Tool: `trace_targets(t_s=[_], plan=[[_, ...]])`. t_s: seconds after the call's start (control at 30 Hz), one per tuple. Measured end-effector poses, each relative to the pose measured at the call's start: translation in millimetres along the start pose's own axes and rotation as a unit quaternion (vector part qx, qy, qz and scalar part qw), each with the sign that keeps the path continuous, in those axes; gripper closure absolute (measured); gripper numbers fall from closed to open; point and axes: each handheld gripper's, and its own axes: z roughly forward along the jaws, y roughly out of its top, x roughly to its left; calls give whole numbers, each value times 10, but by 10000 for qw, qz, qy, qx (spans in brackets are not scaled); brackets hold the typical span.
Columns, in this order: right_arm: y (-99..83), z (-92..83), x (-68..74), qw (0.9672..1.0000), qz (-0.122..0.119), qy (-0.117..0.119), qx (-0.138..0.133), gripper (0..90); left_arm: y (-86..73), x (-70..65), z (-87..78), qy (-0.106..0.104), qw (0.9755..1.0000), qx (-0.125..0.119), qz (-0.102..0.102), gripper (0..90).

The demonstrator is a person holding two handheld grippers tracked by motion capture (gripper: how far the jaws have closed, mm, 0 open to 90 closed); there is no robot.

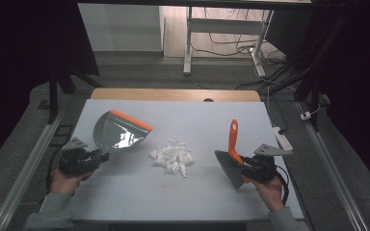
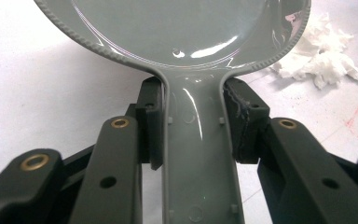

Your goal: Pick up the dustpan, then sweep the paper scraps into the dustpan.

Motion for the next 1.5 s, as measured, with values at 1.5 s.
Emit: trace_targets(t_s=[1.5], plan=[[10,-14,5,10000,-43,-49,-38,700,-85,-195,-278,-845,9882,463,1187,620]])
